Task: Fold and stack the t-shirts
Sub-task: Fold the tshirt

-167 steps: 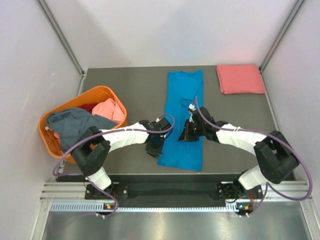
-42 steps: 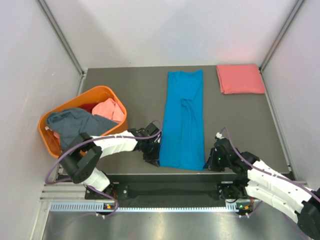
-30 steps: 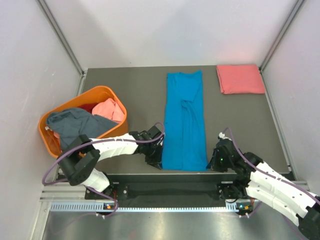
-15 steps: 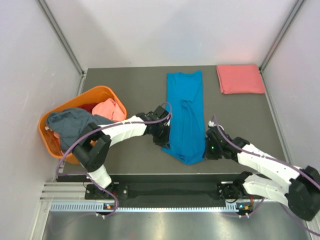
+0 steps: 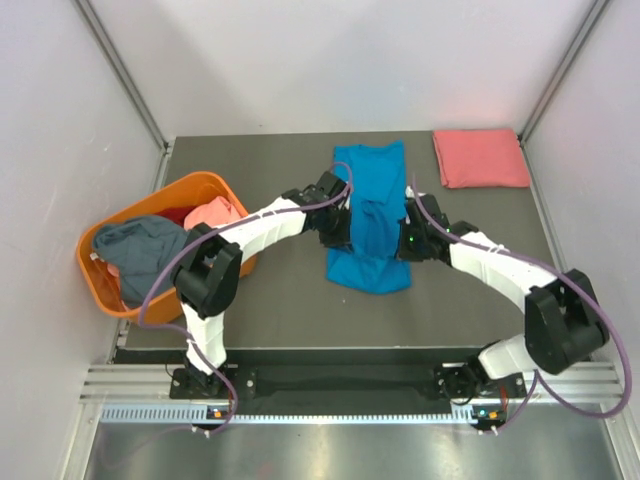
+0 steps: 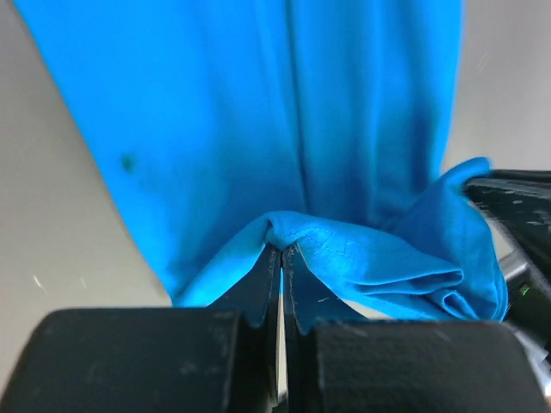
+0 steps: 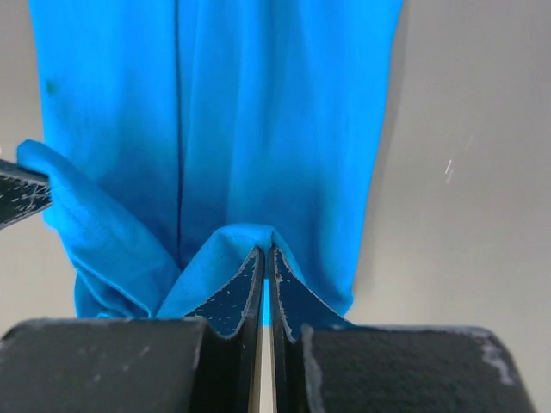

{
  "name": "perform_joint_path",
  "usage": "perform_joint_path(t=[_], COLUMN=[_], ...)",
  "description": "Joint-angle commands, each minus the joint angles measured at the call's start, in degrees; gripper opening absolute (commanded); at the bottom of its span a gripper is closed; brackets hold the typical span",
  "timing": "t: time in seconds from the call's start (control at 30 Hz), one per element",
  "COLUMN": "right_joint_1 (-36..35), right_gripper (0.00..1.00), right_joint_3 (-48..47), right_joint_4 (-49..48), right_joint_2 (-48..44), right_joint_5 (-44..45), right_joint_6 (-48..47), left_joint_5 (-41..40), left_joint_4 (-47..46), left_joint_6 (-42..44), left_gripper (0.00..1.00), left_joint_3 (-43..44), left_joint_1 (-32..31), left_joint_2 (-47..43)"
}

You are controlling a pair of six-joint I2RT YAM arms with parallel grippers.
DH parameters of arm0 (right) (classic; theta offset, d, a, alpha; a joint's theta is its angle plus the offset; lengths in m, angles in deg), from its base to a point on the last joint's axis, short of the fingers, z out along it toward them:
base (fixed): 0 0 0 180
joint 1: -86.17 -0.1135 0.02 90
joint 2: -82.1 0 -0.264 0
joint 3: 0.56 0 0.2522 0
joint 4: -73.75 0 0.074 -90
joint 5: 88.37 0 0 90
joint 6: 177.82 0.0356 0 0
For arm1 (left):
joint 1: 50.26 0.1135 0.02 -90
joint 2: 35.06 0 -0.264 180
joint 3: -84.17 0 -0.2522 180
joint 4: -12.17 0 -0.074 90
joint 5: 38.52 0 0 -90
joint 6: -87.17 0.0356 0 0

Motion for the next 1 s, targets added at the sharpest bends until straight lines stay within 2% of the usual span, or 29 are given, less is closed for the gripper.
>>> perform_joint_path(t=[0.0,0.43,0.67,0.97], right_joint_1=[2.95,6.74,8.76,11.92], right_gripper=[0.00,0.00,0.00,0.00], right_joint_3=[-6.48,-27.66,-36.37,-42.35], right_joint_4=[-3.42,-0.44,3.95,6.16], right_joint_2=[3.09,23.47,28.84,33.76], right_joint_5=[-0.31,0.39,1.10,-0.48], right_joint_6=[-3.77,-9.13,-10.45,-11.86], left_joint_5=[-0.91,5.15,7.44,8.59], left_joint_4=[-0.02,-8.88,-11.09,-10.22], left_joint_6=[1.53,3.81,5.75,5.57], left_gripper=[0.00,0.00,0.00,0.00], left_joint_3=[6.04,16.07,19.32,25.21], left_joint_1=[1.74,10.61,12.81,13.78], left_joint_2=[2.43,11.40,14.82,20.45])
